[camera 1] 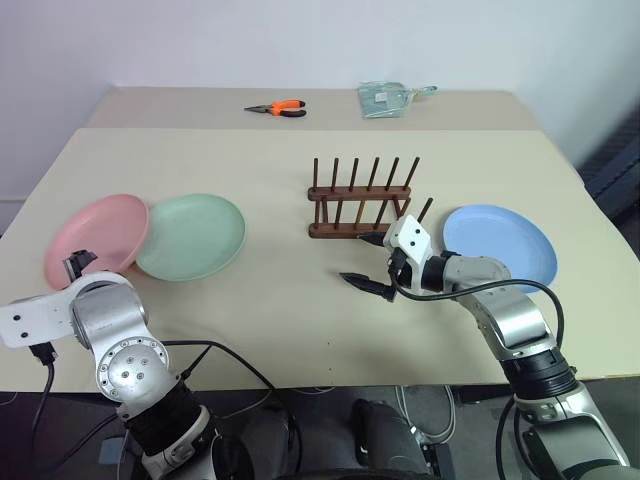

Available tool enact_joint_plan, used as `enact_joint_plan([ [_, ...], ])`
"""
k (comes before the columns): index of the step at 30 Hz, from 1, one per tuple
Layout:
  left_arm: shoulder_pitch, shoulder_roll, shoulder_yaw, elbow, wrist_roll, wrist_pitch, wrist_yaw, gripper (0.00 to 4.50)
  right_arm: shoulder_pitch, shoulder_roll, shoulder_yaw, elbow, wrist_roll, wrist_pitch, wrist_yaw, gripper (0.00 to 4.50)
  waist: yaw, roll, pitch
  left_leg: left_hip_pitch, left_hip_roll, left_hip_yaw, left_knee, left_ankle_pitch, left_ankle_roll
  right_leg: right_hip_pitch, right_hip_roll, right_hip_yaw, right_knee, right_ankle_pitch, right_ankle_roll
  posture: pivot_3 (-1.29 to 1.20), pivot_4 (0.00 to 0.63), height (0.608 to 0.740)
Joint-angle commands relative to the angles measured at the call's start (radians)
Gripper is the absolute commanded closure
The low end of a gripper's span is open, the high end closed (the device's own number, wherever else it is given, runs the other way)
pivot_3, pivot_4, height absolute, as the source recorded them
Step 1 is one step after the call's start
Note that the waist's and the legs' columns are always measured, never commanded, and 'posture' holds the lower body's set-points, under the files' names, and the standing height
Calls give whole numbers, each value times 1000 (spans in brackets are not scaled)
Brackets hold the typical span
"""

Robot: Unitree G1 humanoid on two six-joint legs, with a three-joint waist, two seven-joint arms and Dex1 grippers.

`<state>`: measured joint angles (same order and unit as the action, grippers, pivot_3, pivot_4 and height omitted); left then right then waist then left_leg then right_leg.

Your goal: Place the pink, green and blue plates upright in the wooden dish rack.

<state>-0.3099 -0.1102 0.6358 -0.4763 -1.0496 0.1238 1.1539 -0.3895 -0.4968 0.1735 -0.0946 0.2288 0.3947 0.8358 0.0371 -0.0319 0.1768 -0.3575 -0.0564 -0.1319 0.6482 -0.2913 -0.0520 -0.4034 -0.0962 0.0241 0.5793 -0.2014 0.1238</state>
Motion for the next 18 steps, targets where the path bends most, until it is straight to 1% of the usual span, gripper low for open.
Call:
enact_joint_plan([
  [1,-18,65,32,92,-69,4,-101,20,-13,9,-11,-14,-3,-25,-9,0,3,0,0,0,0,0,0,0,0,0,0,0,0,0,0,0,150,740],
  [4,-45,136,32,171,-126,49,-162,766,-7,16,-12,-19,-6,-28,-17,0,1,0,0,0,0,0,0,0,0,-1,1,0,1,0,0,0,150,740],
  [8,-68,188,37,222,-122,54,-211,2678,-4,19,-18,-25,-5,-30,-25,0,0,0,0,0,0,0,-1,0,0,-1,1,0,0,0,0,0,150,740],
  [11,-74,242,12,230,-105,91,-269,4175,1,14,-23,-32,-5,-31,-27,0,-1,0,0,0,1,0,-2,0,0,-2,1,0,1,0,0,0,150,740],
  [12,-74,271,-12,221,-91,114,-309,4478,3,10,-26,-37,-3,-30,-26,0,-1,0,0,0,1,0,-2,0,0,-2,1,0,1,0,0,0,150,740],
  [16,-120,406,-153,163,-11,208,-515,4478,-24,-9,-58,-75,40,14,-8,0,3,0,1,-1,0,0,-1,0,0,-2,1,0,1,0,0,0,150,740],
  [18,-155,460,-232,143,43,253,-598,4478,-47,-21,-65,-103,25,-9,-11,0,2,1,1,-1,0,-1,-1,0,0,-1,1,0,1,0,0,0,150,740],
])
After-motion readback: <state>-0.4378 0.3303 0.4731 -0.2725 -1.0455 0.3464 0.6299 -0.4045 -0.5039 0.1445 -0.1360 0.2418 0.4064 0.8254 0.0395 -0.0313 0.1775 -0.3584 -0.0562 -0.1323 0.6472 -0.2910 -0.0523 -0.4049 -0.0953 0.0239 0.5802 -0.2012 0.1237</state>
